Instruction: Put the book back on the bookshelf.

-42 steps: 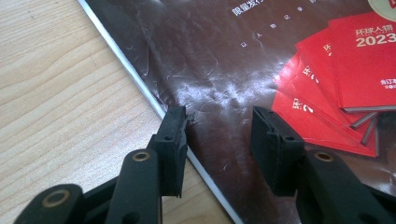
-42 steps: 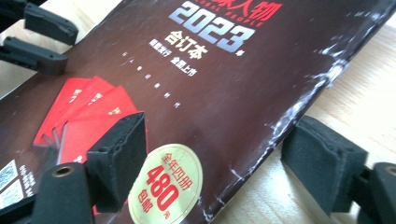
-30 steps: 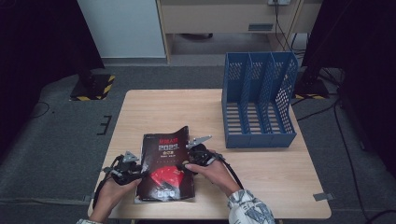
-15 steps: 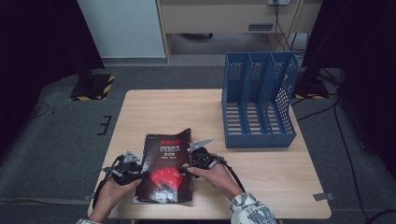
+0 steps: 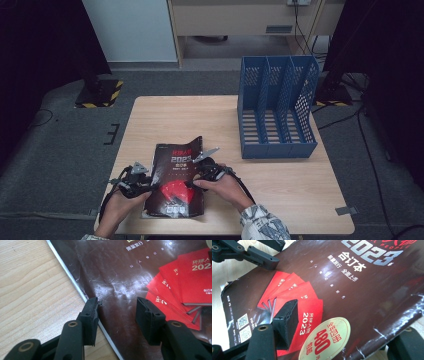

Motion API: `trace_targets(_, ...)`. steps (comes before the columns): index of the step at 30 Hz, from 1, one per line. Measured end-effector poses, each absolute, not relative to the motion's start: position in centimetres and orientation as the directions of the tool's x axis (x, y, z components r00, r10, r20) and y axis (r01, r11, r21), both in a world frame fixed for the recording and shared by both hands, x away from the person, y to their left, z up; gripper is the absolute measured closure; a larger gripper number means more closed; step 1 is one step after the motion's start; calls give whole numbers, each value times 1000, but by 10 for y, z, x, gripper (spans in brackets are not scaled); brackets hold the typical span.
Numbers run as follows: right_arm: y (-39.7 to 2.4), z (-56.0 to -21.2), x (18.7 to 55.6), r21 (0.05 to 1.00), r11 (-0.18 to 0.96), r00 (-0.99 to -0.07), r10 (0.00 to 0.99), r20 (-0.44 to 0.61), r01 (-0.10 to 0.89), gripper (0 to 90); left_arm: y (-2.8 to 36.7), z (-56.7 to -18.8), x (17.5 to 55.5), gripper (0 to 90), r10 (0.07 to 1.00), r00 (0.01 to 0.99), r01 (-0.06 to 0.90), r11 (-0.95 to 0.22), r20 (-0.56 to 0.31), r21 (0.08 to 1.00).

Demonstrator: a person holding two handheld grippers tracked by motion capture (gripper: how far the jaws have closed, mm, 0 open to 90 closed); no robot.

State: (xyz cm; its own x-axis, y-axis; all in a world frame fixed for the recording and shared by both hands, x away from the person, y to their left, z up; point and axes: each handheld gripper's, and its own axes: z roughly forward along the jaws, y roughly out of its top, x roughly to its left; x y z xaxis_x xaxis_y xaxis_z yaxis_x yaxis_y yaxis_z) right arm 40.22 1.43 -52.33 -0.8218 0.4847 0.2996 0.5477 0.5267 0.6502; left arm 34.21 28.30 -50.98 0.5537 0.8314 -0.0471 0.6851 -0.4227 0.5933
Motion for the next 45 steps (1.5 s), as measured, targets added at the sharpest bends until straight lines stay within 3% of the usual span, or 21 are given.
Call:
trace_targets(4, 16, -519, 401, 659, 527, -825, 490, 281, 537, 415, 284, -510, 343, 527, 833, 550, 690, -412, -61, 595)
trace_targets(22, 4, -519, 410, 641, 522, -809, 510, 294, 562, 429, 274, -510, 347, 529, 817, 571, 679, -418, -76, 604)
trace_targets(33, -7, -523, 410, 639, 486, -783, 527, 331, 596, 285, 257, -512, 346, 504, 791, 606, 656, -441, -79, 612)
trace_targets(40, -1, -521, 408, 654, 490, -793, 531, 299, 576, 408, 255, -512, 347, 501, 793, 603, 658, -432, -87, 616)
trace_targets(45, 0, -520, 407, 649, 492, -787, 545, 290, 580, 440, 253, -512, 349, 501, 792, 605, 655, -437, -82, 616)
